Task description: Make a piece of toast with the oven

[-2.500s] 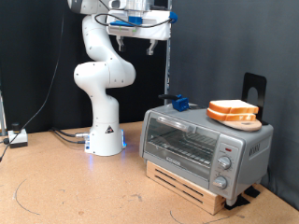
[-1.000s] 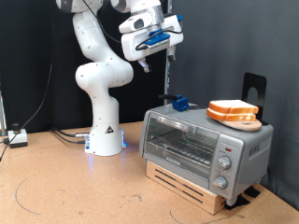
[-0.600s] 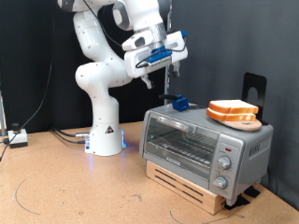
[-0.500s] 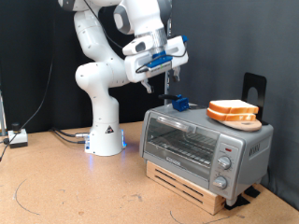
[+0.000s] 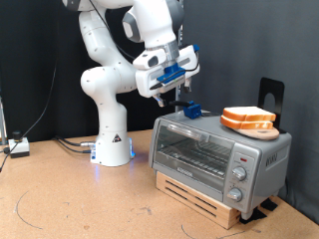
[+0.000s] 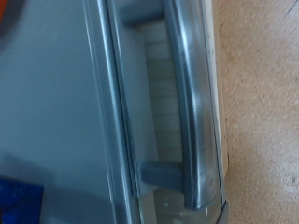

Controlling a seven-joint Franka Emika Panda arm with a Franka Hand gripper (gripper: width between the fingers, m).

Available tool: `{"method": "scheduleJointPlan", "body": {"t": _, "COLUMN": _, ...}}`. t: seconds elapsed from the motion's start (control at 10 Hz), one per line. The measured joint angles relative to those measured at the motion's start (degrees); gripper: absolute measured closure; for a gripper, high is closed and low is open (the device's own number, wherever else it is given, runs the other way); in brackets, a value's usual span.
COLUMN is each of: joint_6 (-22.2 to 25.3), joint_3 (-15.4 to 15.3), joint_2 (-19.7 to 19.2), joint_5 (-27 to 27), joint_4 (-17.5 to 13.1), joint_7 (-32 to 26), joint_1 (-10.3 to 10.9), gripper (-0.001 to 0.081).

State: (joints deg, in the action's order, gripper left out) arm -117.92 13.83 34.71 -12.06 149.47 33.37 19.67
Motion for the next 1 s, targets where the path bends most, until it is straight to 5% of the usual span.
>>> {"method": "scheduleJointPlan", "body": {"t": 0.3, "joint_6": -5.45, "joint_3": -1.19, "joint_2": 1.55, "joint_5": 2.14, "joint_4": 5.57, "joint_7": -0.29, "joint_1": -0.98, "gripper": -0.0003}}
{"method": "scheduleJointPlan", "body": {"t": 0.7, "joint_6": -4.95, "joint_3": -1.46, "joint_2": -0.19, "joint_5": 1.87, "joint_4": 6.16, "joint_7": 0.78, "joint_1": -0.96, "gripper": -0.0003}}
{"method": "scheduleJointPlan", "body": {"t": 1.0, "joint_6": -9.22, "joint_3": -3.23, "joint_2": -4.67, "joint_5": 3.15, "joint_4": 8.03, "joint_7": 2.36, "joint_1": -0.96, "gripper": -0.0003}}
